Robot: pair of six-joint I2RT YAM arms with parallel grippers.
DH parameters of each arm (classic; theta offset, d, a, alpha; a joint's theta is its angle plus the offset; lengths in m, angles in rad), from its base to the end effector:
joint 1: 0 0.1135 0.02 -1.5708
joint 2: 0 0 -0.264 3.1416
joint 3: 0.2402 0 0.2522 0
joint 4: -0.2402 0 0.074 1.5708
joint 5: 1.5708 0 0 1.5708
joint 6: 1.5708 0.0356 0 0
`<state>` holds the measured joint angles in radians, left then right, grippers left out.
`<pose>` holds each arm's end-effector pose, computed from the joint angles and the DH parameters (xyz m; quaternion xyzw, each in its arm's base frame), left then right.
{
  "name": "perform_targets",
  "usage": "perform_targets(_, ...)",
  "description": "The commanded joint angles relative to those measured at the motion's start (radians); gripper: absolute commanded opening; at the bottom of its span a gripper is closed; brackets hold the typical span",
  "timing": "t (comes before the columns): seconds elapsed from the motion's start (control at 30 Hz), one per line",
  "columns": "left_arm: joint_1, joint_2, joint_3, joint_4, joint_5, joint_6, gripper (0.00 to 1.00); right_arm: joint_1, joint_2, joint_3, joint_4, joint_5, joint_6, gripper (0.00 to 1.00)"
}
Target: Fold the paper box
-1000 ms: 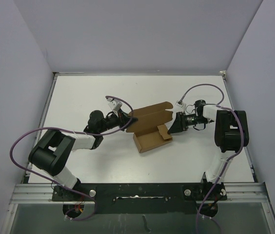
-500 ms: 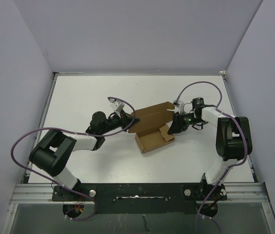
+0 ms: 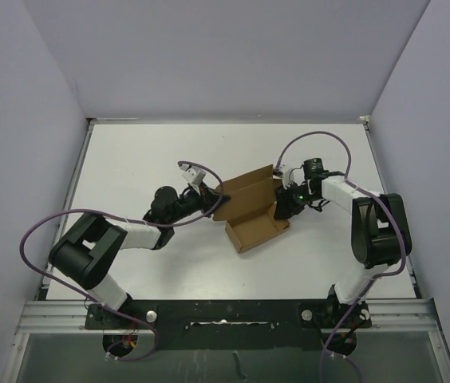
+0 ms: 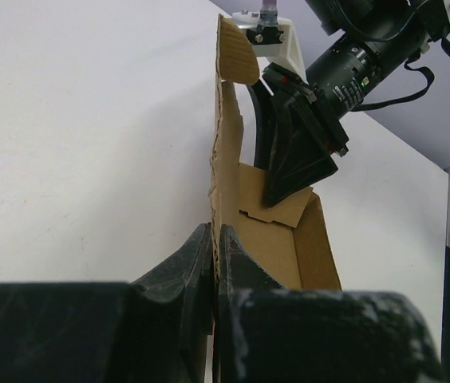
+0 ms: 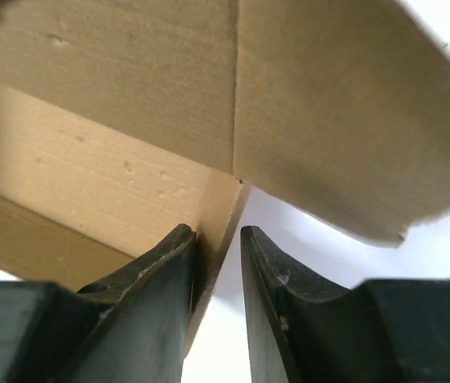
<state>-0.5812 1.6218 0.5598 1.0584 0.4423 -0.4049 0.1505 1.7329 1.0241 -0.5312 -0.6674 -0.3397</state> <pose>0.2519 -0.1837 0.1921 0.2151 0.6748 -0.4628 0.5331 0.3138 0.0699 0.1637 -0.2784 0.8910 0.3069 0.1854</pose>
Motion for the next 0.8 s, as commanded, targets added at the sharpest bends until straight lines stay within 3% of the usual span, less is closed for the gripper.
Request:
perform_targets(0.0,-0.026,-0.011,-0.001,0.070,-0.022,-0.009,0.00,0.046,-0.039,-0.013,0.029,0.144,-0.041,0.30)
perform_targets(0.1,-0.034,-0.007,-0.011,0.084,-0.039,-0.013,0.00,0.064,-0.038,-0.013,0.032,0.207,-0.049,0.26)
perform_targets(0.33,-0.047,0.016,-0.028,0.120,-0.059,-0.026,0.00,0.112,-0.053,-0.024,0.060,0.393,-0.068,0.00)
perform_targets(0.63,-0.057,0.048,-0.020,0.157,-0.063,-0.026,0.00,0.161,-0.060,-0.029,0.069,0.487,-0.106,0.00)
perform_targets(0.77,-0.061,0.063,-0.014,0.182,-0.060,-0.023,0.00,0.145,-0.064,-0.011,0.035,0.364,-0.104,0.15)
